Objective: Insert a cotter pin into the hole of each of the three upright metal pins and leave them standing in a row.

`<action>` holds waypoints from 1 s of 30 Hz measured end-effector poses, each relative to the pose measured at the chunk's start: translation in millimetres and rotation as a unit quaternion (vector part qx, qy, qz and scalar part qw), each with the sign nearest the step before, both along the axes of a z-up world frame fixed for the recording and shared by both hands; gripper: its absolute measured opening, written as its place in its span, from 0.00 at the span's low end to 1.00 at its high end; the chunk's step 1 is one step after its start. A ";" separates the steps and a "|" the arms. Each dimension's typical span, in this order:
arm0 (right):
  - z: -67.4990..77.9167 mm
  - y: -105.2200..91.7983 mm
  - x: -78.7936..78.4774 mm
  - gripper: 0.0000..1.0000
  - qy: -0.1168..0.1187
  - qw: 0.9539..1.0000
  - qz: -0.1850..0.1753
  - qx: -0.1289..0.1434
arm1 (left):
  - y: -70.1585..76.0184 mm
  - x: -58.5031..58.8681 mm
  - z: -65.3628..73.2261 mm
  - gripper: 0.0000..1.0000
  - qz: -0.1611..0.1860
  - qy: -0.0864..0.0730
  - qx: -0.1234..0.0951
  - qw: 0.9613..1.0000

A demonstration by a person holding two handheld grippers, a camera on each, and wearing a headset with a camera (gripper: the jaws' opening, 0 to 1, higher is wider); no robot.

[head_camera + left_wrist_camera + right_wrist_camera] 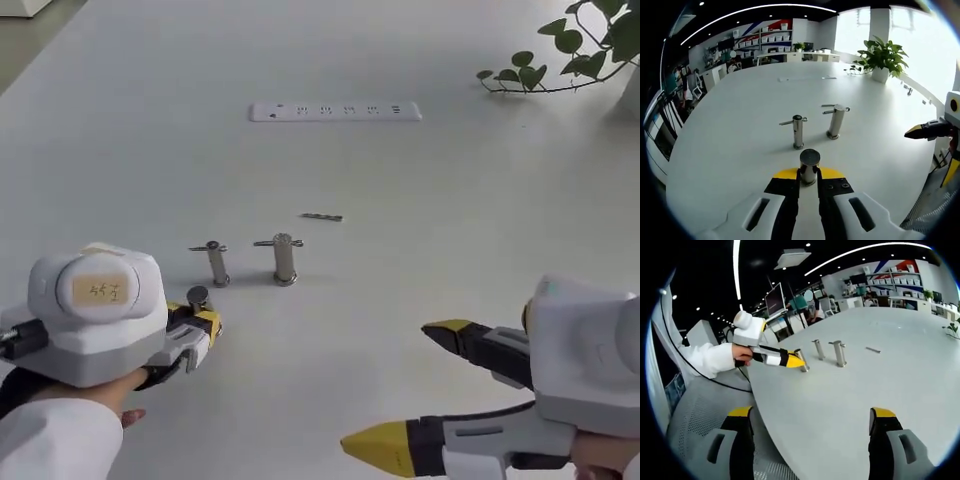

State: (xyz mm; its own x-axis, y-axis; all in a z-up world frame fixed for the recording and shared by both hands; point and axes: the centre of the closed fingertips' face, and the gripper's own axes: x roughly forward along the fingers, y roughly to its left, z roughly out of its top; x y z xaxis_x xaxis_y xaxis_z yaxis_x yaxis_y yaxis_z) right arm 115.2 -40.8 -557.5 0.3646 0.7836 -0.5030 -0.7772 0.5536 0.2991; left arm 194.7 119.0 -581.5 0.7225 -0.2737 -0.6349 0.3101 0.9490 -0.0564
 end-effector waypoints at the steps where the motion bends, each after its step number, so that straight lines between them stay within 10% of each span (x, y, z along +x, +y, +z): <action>1: 0.1 0.5 -0.1 0.94 0.000 1.000 0.001 0.000 | 0.1 -0.7 0.5 0.12 -0.006 -0.003 0.006 1.000; 11: 2.3 4.2 -1.1 0.94 -0.003 1.000 0.008 -0.002 | -5.6 -5.7 2.3 0.25 -0.052 -0.011 0.023 0.998; 16: 3.3 3.6 -0.4 0.94 -0.004 1.000 0.008 -0.004 | -10.4 -9.0 10.3 0.45 -0.066 -0.005 -0.008 0.998; 19: 3.5 3.4 -0.4 0.94 -0.004 1.000 0.009 -0.006 | -15.2 -15.2 16.8 0.56 -0.108 -0.008 -0.025 0.994; 22: 4.3 4.2 0.3 0.94 -0.003 1.000 0.009 -0.005 | -20.2 -19.0 24.5 0.72 -0.174 -0.044 -0.016 0.984; 25: 3.7 4.8 -0.1 0.94 -0.004 1.000 0.014 -0.010 | -19.3 -24.5 29.8 0.84 -0.188 -0.040 -0.043 0.980; 30: 6.7 4.7 1.9 0.94 -0.005 1.000 0.014 -0.013 | -19.7 -23.0 53.7 0.84 -0.198 -0.078 -0.089 0.973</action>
State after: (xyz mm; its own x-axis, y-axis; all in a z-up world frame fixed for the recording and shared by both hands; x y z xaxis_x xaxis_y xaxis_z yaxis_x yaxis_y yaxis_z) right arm 117.1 -36.1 -550.8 0.3486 0.7800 -0.5197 -0.7954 0.5395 0.2762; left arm 171.7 99.3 -527.9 0.6207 -0.6467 -0.4433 0.6680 0.7322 -0.1329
